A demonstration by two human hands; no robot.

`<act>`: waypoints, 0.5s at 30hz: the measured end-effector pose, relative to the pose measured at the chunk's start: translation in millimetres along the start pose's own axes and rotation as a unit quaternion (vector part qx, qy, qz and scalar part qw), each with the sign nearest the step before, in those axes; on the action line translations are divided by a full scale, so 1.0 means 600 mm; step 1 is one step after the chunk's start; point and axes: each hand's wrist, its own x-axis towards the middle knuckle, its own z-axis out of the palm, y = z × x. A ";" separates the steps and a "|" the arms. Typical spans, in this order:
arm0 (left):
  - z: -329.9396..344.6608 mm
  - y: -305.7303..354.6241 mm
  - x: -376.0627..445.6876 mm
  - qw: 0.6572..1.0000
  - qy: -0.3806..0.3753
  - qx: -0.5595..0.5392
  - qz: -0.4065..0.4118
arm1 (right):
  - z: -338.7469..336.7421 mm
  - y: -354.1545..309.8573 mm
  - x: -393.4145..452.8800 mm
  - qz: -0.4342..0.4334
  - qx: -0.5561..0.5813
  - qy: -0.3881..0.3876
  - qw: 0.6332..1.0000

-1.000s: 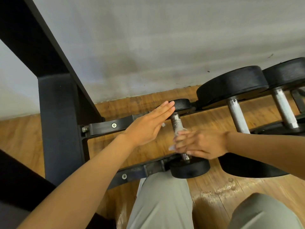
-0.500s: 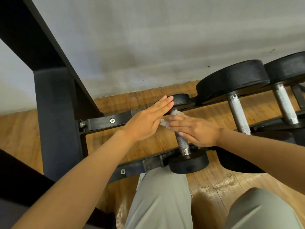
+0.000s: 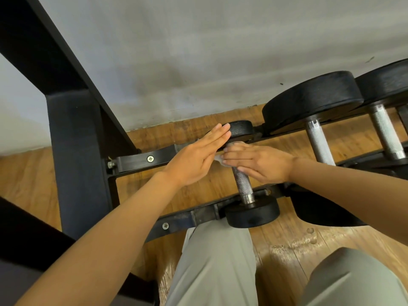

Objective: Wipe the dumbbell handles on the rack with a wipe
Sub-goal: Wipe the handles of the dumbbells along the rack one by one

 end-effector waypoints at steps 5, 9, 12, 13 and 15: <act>0.001 0.002 -0.001 1.000 0.009 -0.007 -0.004 | 0.004 -0.024 -0.055 -0.043 0.086 -0.092 0.991; 0.003 0.007 -0.001 1.000 0.010 -0.016 -0.011 | -0.002 -0.013 -0.062 -0.083 0.083 -0.145 0.982; 0.003 0.007 -0.002 1.000 0.012 -0.017 -0.011 | 0.000 0.005 -0.049 -0.128 0.025 -0.135 0.982; 0.003 0.007 -0.002 1.000 0.014 -0.019 -0.013 | 0.002 0.017 -0.040 -0.122 0.006 -0.111 0.986; 0.005 0.006 -0.002 1.000 0.016 -0.020 -0.016 | 0.006 0.041 -0.022 -0.031 0.007 -0.057 0.998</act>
